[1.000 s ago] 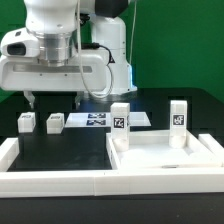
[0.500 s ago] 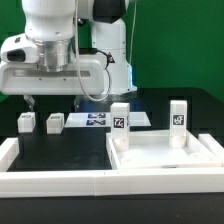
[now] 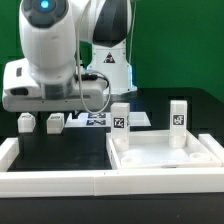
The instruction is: Assemble square table
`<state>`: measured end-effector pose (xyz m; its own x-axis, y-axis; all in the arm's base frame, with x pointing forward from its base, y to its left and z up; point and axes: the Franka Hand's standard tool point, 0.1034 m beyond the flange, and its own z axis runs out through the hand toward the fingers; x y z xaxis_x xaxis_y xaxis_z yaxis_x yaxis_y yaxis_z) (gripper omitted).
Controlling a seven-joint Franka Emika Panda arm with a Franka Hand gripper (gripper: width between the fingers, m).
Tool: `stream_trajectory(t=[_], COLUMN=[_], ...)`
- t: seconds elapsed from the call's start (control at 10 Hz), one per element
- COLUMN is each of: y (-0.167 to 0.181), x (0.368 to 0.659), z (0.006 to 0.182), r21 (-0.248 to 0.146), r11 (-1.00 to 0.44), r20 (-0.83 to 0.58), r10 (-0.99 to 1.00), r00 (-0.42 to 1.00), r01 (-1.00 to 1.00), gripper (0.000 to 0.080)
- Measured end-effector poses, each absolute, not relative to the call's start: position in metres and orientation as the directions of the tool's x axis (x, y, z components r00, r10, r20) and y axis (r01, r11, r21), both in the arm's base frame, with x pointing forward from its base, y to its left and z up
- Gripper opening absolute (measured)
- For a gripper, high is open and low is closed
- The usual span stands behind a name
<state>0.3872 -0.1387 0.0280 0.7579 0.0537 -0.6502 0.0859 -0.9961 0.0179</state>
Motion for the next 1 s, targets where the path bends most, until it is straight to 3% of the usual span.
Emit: stream_trajectory(t=[0.3, 1.0], y=[-0.136, -0.134], x=[0.373, 0.362], z=[0.023, 0.008], r21=[0.000, 0.014], r11=[-0.997, -0.997], r20=[-0.768, -0.771], r10=[0.050, 0.036], r00=[0.639, 0.635], r01=[0.077, 0.073], gripper=[0.0649, 0.0649])
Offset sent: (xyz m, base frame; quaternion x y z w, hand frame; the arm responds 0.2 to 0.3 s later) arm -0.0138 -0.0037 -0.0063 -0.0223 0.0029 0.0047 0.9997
